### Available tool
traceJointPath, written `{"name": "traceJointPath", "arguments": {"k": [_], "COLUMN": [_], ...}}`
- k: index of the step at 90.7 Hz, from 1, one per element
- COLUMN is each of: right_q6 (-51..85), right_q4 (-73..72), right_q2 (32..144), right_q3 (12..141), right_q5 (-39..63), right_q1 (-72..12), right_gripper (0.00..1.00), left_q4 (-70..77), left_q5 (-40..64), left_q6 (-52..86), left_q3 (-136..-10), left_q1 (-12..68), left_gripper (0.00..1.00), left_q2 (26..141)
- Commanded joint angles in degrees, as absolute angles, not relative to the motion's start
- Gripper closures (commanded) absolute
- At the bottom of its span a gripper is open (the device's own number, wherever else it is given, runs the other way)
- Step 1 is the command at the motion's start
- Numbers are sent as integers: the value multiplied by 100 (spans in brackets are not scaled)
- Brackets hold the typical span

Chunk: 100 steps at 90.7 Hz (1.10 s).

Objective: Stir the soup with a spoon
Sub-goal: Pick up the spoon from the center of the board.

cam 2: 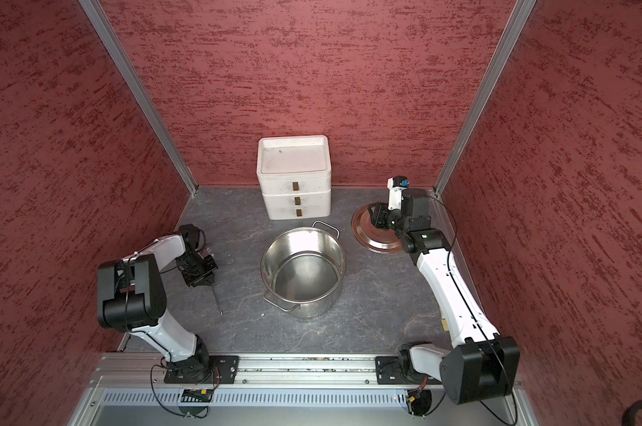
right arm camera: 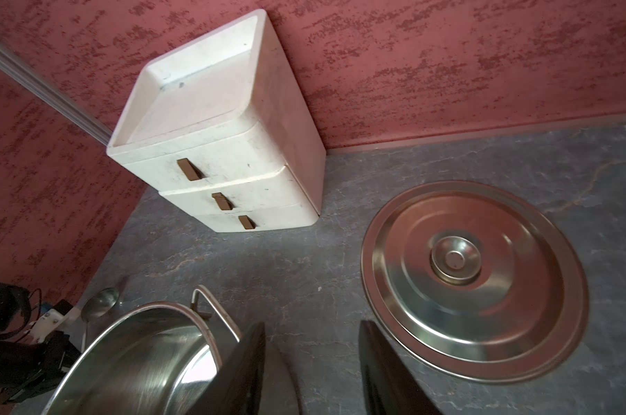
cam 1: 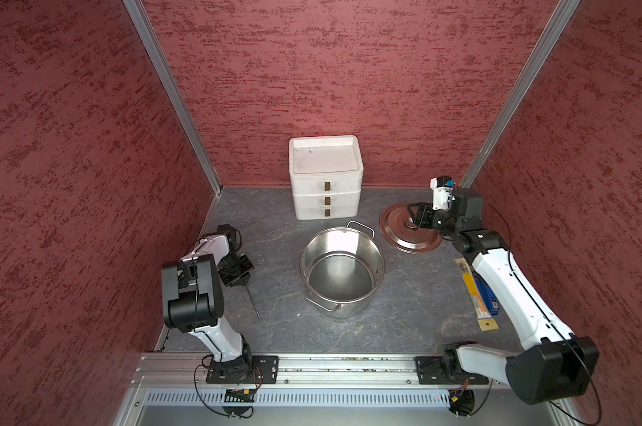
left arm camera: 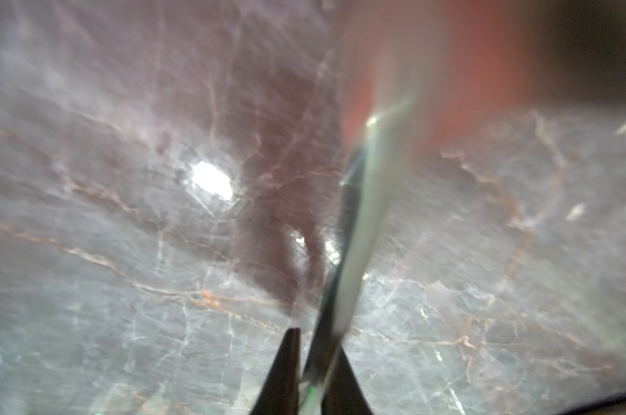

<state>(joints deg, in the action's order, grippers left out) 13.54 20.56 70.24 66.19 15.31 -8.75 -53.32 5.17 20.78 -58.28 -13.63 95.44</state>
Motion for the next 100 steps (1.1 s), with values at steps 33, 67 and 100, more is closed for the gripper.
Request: {"name": "traceJointPath", "arguments": {"k": [33,67,100], "right_q6": [-799,-3209,-4387], "right_q4": [-1234,-1459,-1908], "right_q2": [6432,7285,7687], "right_q3": [5699,6244,6566], "right_q5": [3782,4573,4503], "right_q1": [-2354,-3893,-4187], "right_gripper": [65,49,48], "left_q4": [-6548,-4338,-2695], "left_q5": [1824,4447,4703], "left_q6": [2473,6628,8856], "left_q3": [-6920,-7749,-7619], "left_q1": [-1726,-17,799], "left_gripper": [100,100,100], "left_q2": [7785,6463,6088]}}
